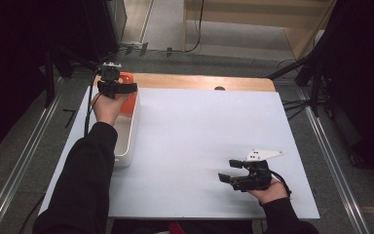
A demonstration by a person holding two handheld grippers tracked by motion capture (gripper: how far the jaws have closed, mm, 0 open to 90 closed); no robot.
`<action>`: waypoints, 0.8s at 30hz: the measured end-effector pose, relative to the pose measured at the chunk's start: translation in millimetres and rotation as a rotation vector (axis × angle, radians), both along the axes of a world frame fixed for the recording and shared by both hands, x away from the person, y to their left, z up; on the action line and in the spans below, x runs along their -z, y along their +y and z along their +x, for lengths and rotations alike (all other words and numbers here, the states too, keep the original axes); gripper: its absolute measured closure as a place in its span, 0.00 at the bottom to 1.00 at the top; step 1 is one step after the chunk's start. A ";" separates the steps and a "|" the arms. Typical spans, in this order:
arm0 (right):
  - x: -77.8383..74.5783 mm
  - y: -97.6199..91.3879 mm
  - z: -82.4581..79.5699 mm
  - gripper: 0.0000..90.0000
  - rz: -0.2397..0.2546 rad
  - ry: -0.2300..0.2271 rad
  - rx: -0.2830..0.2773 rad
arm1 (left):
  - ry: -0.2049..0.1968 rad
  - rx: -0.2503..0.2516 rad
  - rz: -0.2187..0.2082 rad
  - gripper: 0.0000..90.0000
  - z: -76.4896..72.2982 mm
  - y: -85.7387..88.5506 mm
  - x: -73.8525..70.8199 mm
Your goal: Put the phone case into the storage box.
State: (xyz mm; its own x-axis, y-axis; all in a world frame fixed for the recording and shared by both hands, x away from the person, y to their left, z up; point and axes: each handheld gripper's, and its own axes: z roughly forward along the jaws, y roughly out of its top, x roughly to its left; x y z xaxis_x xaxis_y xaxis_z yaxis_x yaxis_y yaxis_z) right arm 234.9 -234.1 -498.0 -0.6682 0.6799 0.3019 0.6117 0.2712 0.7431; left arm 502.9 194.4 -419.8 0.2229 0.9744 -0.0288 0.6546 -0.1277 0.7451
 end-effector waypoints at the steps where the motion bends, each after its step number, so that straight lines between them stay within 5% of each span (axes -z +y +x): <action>1: 0.0 -0.1 0.0 0.26 0.000 0.000 0.000 | 0.000 0.002 0.000 0.16 0.0 -0.3 0.2; 24: 0.7 0.7 -0.2 0.26 -0.002 0.009 -0.004 | 0.002 0.037 -0.008 0.03 -3.2 4.2 -8.6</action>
State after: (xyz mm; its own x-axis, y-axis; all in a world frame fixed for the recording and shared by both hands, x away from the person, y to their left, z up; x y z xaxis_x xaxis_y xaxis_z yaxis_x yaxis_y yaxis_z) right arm 234.7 -233.3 -498.6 -0.6684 0.6775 0.3069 0.6174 0.2754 0.7369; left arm 499.7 198.6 -411.2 0.2590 0.9652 -0.0374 0.6509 -0.1458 0.7450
